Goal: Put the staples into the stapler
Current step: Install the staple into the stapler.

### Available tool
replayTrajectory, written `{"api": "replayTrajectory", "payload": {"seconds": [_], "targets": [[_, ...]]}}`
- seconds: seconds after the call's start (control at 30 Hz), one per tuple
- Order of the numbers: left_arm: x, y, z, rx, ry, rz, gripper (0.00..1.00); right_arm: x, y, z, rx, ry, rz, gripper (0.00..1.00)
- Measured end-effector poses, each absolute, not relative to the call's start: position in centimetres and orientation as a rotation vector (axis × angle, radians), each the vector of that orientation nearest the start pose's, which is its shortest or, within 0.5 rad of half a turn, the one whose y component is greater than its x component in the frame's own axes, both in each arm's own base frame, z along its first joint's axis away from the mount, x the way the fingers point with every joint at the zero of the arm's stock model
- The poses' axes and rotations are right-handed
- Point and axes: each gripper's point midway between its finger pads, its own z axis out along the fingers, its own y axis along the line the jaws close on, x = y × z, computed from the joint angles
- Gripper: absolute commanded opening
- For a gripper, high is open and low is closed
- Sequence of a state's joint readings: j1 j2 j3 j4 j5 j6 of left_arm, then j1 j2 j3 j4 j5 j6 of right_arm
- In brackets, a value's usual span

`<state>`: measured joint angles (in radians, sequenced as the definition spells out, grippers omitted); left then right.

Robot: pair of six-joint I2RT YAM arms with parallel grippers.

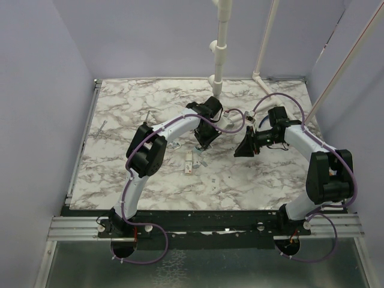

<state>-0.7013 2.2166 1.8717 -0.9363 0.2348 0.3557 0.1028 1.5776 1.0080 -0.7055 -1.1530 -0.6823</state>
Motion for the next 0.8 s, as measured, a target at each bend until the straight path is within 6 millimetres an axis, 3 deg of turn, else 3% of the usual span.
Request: {"api": "replayTrajectory", "payload": {"seconds": [0.8], "targets": [[33.5, -30.9, 4.7, 1.491, 2.491, -0.339, 0.00, 26.2, 17.8, 12.5, -1.053, 1.980, 1.296, 0.32]]}}
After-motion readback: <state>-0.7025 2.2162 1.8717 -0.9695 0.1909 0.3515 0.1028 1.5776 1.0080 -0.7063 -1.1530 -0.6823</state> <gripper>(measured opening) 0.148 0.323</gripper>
